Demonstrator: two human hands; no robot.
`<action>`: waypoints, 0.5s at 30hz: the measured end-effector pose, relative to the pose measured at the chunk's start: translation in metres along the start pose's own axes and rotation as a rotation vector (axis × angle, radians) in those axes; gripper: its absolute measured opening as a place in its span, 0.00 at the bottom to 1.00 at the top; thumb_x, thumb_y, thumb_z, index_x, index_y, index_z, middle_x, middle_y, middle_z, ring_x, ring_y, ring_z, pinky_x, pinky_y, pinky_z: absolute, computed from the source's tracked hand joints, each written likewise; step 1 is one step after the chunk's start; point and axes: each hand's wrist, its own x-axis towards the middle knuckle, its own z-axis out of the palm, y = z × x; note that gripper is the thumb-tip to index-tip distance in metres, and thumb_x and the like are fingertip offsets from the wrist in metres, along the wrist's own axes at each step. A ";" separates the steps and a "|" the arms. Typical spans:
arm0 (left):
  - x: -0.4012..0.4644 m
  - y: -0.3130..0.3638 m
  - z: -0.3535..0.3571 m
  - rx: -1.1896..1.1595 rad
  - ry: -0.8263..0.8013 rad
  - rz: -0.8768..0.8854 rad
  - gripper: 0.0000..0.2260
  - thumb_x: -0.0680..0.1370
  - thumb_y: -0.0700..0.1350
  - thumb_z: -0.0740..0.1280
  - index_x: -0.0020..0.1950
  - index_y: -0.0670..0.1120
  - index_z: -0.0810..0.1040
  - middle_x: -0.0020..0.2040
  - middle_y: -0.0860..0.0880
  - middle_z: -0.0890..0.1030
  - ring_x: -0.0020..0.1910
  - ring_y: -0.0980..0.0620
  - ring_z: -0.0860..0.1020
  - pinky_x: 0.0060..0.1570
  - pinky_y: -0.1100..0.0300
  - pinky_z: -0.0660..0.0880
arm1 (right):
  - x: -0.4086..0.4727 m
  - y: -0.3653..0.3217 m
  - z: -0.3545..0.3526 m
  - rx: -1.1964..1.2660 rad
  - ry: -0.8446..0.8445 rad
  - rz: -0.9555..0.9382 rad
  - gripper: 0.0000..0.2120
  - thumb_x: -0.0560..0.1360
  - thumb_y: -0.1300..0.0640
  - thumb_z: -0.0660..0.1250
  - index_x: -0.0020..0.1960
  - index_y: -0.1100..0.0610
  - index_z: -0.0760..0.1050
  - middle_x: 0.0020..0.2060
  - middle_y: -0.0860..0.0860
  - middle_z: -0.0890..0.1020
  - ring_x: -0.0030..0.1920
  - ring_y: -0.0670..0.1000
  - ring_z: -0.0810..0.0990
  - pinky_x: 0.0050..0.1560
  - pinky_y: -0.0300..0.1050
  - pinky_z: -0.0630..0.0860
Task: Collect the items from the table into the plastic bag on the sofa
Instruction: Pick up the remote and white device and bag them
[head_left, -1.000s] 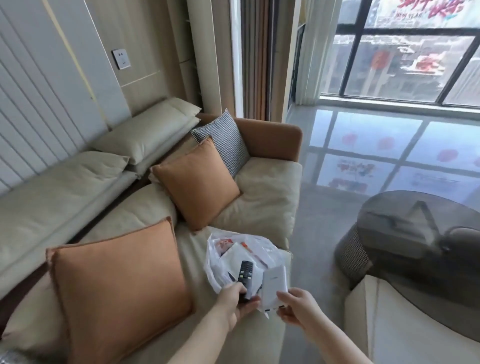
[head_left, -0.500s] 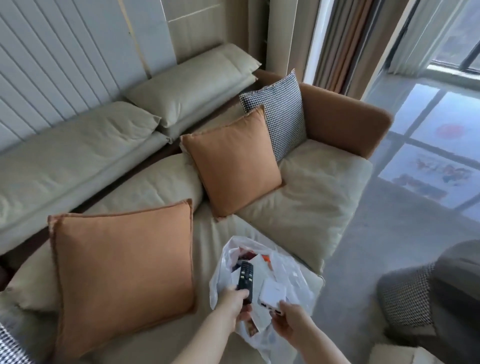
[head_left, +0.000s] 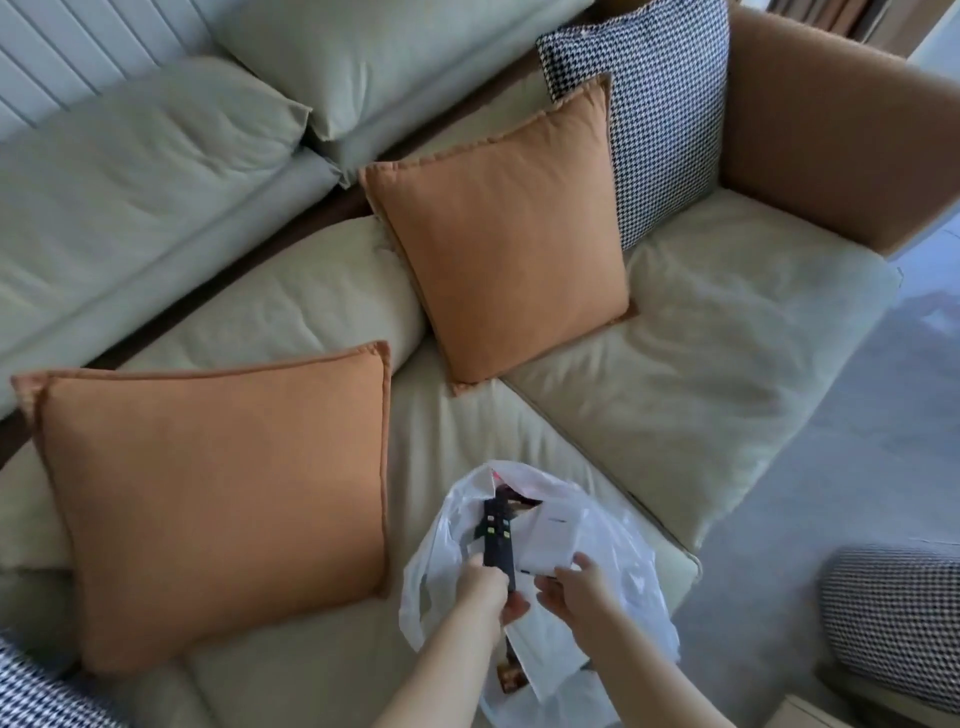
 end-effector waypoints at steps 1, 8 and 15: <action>0.003 -0.001 0.001 0.012 0.014 0.003 0.08 0.80 0.36 0.55 0.51 0.42 0.73 0.37 0.40 0.74 0.27 0.47 0.71 0.25 0.61 0.75 | 0.003 0.000 0.001 0.018 0.012 0.001 0.17 0.78 0.71 0.53 0.65 0.65 0.65 0.39 0.59 0.76 0.36 0.53 0.75 0.43 0.46 0.77; -0.021 -0.011 -0.006 0.105 -0.093 0.083 0.12 0.77 0.33 0.56 0.46 0.49 0.72 0.46 0.41 0.78 0.42 0.46 0.80 0.36 0.58 0.78 | -0.014 0.011 0.003 -0.073 -0.017 -0.022 0.20 0.77 0.68 0.60 0.68 0.62 0.66 0.43 0.57 0.77 0.45 0.54 0.77 0.43 0.44 0.74; -0.073 -0.024 -0.033 0.458 -0.205 0.314 0.09 0.77 0.37 0.57 0.44 0.49 0.73 0.47 0.44 0.78 0.42 0.48 0.78 0.46 0.55 0.78 | -0.072 0.038 -0.020 -0.242 0.113 -0.156 0.20 0.75 0.62 0.63 0.66 0.61 0.69 0.45 0.54 0.78 0.43 0.51 0.77 0.38 0.40 0.70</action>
